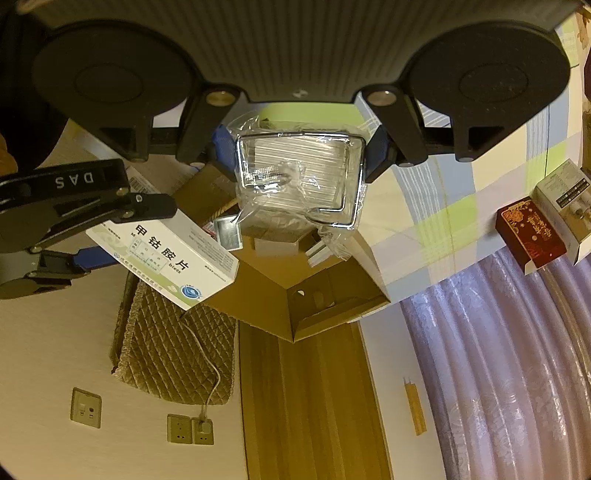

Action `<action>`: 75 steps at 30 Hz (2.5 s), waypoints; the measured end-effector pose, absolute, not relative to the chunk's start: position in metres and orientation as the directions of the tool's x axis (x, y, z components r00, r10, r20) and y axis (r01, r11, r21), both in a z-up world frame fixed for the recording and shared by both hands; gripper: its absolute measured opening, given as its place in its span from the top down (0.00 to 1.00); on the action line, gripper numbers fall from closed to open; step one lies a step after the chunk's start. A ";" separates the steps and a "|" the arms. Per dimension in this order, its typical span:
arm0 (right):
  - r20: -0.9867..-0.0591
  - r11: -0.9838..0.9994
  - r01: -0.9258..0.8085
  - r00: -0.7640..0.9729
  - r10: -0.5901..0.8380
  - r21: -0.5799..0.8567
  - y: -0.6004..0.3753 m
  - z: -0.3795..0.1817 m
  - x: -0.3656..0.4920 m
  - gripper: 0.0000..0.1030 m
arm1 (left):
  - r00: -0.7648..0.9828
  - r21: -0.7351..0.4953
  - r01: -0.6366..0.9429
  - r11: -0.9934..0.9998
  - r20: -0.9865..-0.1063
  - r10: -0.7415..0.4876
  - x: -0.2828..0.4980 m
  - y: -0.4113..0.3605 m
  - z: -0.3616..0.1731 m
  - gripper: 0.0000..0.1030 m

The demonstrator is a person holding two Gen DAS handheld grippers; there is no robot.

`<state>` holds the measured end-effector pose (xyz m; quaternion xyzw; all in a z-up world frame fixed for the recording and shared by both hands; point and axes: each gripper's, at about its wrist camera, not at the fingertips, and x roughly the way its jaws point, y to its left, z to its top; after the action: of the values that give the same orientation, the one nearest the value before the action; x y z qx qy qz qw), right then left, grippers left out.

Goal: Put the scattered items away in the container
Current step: 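Carry the soap rack with the left gripper and medicine box with the right over the cardboard box, then release the soap rack into the box with the left gripper while the right gripper lowers the medicine box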

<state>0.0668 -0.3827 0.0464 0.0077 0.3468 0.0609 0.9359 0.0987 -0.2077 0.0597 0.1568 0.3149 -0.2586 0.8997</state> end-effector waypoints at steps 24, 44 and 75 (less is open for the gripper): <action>-0.633 0.995 -0.101 0.769 0.088 0.016 -0.409 0.054 0.120 0.29 | 0.676 0.103 0.583 0.806 -0.611 -0.411 0.150 -0.237 0.075 0.37; -0.640 0.995 -0.098 0.766 0.058 -0.027 -0.430 0.037 0.187 0.29 | 0.661 0.086 0.595 0.799 -0.619 -0.425 0.227 -0.270 0.057 0.37; -0.643 0.995 -0.091 0.765 0.040 -0.047 -0.438 0.023 0.223 0.29 | 0.660 0.071 0.580 0.811 -0.625 -0.417 0.279 -0.277 0.033 0.29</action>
<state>0.2235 -0.4379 0.0233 -0.0376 0.3412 0.0347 0.9386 0.2793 -0.2775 0.0333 0.1333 0.3061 -0.2766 0.9011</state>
